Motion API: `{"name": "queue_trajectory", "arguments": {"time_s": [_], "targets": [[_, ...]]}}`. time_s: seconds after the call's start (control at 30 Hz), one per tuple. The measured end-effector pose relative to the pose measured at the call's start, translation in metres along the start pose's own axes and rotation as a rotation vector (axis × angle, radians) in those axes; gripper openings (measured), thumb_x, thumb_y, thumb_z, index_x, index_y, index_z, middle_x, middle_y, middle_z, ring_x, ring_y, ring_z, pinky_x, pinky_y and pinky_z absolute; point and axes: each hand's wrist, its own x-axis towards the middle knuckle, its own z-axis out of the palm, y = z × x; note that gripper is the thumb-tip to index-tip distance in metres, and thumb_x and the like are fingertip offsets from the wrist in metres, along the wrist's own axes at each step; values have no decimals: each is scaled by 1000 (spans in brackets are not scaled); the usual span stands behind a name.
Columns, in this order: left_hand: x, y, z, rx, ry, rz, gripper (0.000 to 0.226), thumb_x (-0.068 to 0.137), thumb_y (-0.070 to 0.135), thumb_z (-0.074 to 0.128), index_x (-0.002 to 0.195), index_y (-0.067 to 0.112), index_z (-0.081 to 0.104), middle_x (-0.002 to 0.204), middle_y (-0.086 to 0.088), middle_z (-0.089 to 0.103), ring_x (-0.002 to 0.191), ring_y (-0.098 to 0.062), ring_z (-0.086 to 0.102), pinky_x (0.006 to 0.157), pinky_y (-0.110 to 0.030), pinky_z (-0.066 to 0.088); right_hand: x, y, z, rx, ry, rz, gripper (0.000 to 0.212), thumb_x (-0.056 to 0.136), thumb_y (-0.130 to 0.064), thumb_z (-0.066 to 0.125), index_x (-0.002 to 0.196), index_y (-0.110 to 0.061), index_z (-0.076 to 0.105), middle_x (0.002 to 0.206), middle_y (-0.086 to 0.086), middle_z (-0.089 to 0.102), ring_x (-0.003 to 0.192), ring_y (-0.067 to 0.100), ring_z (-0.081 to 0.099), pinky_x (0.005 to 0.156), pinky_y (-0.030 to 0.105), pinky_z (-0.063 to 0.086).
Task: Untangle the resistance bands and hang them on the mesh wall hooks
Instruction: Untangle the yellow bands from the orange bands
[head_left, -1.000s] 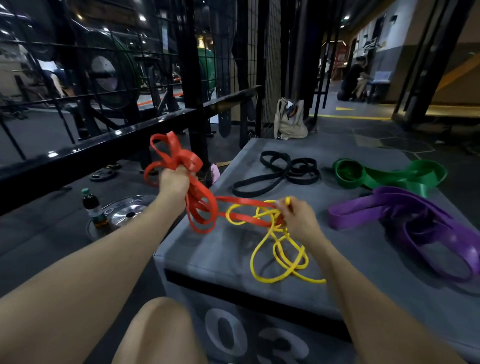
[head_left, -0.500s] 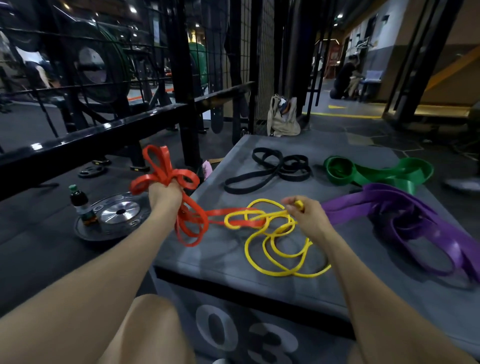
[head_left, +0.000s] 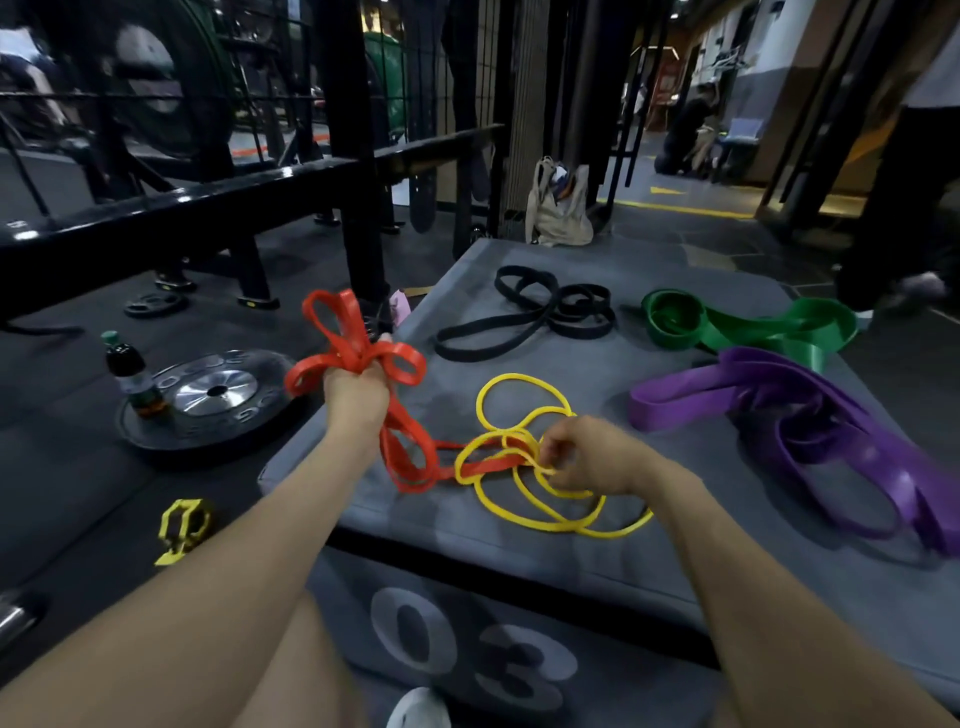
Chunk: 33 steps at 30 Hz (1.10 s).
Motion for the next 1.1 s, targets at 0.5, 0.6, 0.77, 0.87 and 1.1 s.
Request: {"name": "queue_trajectory", "arguments": {"time_s": [0.5, 0.6, 0.77, 0.87, 1.1], "targets": [[-4, 11, -11, 83, -4, 126, 21, 83, 25, 69, 65, 24, 60, 55, 11, 54, 50, -6, 47, 54, -25, 38, 25, 4, -4, 140, 437, 153, 14, 88, -26, 60, 81, -17, 52, 86, 8, 56, 79, 25, 54, 68, 29, 35], [0, 18, -15, 276, 53, 357, 23, 84, 27, 68, 65, 23, 55, 62, 11, 56, 63, -14, 52, 65, -23, 39, 17, 12, -14, 297, 544, 228, 11, 91, -21, 55, 89, -15, 46, 85, 5, 61, 82, 25, 57, 74, 35, 44], [3, 24, -25, 516, 144, 495, 24, 85, 36, 65, 75, 15, 57, 68, -1, 59, 66, -20, 55, 62, -25, 35, 7, 23, -23, 215, 567, 196, 5, 90, -17, 58, 91, -14, 55, 82, 7, 66, 87, 29, 61, 72, 31, 42], [-2, 27, -27, 651, 192, 523, 31, 86, 38, 64, 83, 7, 58, 74, -10, 62, 74, -29, 58, 66, -33, 38, 3, 28, -28, 114, 619, 199, 13, 91, -13, 52, 99, -8, 61, 95, 14, 65, 93, 34, 57, 72, 34, 38], [-2, 20, -17, 829, 167, 578, 32, 87, 38, 60, 90, 6, 58, 81, -22, 67, 79, -45, 63, 69, -43, 48, 1, 33, -32, -7, 842, 220, 15, 90, -8, 46, 102, -5, 55, 105, 17, 58, 99, 40, 53, 80, 48, 44]]}}
